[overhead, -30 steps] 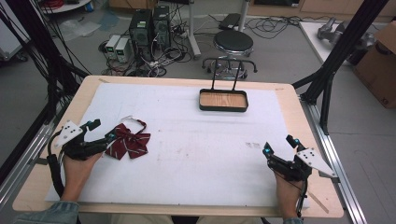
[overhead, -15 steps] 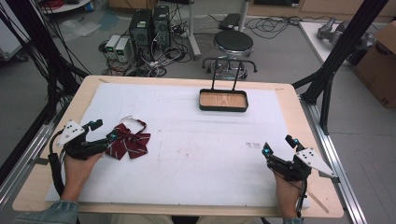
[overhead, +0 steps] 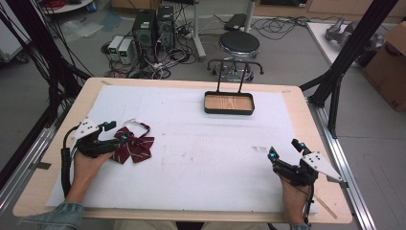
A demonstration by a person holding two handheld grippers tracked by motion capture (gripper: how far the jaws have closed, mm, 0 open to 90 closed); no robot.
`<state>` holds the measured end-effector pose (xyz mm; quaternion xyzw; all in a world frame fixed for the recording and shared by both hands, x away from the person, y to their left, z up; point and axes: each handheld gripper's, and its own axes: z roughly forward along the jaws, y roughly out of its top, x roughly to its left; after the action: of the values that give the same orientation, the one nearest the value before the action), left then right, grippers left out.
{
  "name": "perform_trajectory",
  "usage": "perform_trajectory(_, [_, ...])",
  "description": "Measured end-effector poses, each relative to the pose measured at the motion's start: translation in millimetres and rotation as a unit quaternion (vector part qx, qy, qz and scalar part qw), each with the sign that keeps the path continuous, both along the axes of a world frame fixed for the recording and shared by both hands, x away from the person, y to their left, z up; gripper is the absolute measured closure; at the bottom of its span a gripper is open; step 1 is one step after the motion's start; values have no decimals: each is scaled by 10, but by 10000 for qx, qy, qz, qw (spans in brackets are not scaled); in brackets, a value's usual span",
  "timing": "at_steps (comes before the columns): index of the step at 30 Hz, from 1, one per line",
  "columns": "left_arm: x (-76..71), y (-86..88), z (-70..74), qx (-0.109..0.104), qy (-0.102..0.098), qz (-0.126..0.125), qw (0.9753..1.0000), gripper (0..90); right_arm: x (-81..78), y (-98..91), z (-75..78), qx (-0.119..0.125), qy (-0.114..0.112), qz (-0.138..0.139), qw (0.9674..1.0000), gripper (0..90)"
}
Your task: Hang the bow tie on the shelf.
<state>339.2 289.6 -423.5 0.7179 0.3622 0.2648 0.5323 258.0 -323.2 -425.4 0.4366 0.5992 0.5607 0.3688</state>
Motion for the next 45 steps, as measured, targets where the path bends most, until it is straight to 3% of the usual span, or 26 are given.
perform_trajectory(5, [58,-25,-59,3,179,-119,9998,336,-7,-7,1,13,-8,-2,10000,113])
perform_trajectory(9, [119,-67,-95,247,431,-232,9985,293,-4,-5,-1,18,-2,15,10000,113])
perform_trajectory(12, [144,-101,-120,344,465,-246,9980,295,8,5,-6,-13,28,45,10000,114])
perform_trajectory(14, [177,-130,-150,516,563,-297,9966,298,8,6,-6,-34,25,50,10000,113])
perform_trajectory(21, [231,-178,-202,653,746,-420,9942,310,9,-3,-6,-4,26,43,10000,114])
perform_trajectory(26, [284,-223,-241,929,1022,-498,9892,347,8,-1,-5,-13,25,45,10000,114])
perform_trajectory(27, [284,-223,-241,929,1022,-498,9892,360,7,-2,-4,-9,24,42,10000,113])
perform_trajectory(31, [314,-251,-256,1053,1265,-549,9848,425,7,-8,-1,-5,16,38,10000,114])
perform_trajectory(35, [331,-281,-266,1173,1371,-622,9816,491,8,-14,0,-27,-9,48,10000,113])
perform_trajectory(38, [333,-267,-264,1138,1397,-632,9816,561,6,-17,3,-15,-5,34,10000,113])
perform_trajectory(41, [315,-282,-260,1222,1318,-713,9811,661,1,-15,5,0,0,40,10000,113])
perform_trajectory(45, [294,-308,-244,1375,1203,-789,9800,698,4,-13,3,5,23,43,10000,113])
